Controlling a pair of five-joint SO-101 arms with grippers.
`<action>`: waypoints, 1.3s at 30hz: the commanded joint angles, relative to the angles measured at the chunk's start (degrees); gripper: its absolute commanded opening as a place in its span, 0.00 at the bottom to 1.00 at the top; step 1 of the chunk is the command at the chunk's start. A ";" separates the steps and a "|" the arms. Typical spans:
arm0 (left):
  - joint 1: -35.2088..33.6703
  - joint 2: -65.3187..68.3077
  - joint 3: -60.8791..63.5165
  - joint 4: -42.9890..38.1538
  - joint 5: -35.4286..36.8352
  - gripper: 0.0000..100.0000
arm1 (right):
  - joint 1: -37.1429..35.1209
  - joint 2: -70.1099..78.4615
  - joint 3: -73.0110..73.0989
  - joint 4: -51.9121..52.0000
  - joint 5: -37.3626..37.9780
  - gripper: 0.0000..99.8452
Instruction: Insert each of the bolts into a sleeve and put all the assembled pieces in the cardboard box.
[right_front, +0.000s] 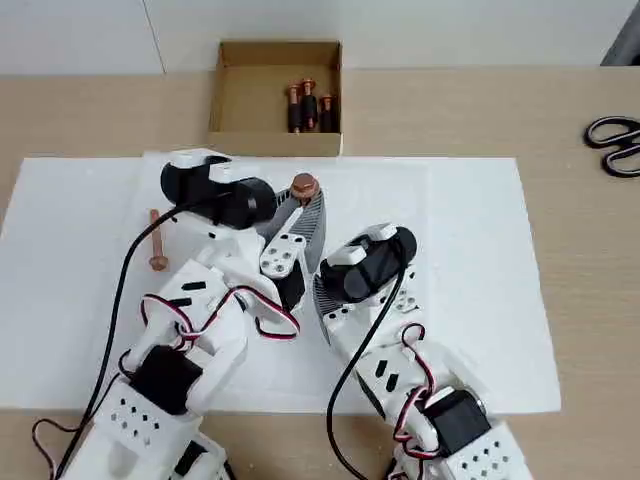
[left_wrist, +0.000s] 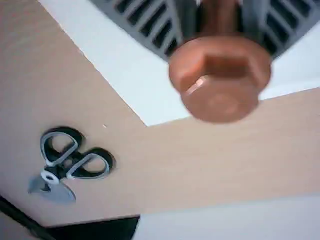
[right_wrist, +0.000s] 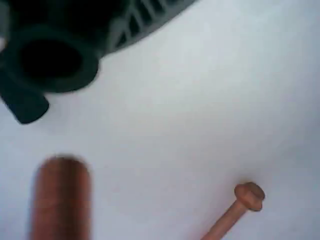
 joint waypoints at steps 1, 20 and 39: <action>1.58 -1.49 -0.13 1.32 -0.18 0.01 | -0.40 -1.10 -0.44 -1.54 -0.26 0.00; 1.93 -1.14 1.98 1.32 -0.18 0.01 | -0.48 -5.23 -0.26 -2.15 -0.35 0.00; 3.43 -1.14 2.59 1.49 -0.09 0.01 | -2.15 -8.22 2.11 -2.33 -0.26 0.00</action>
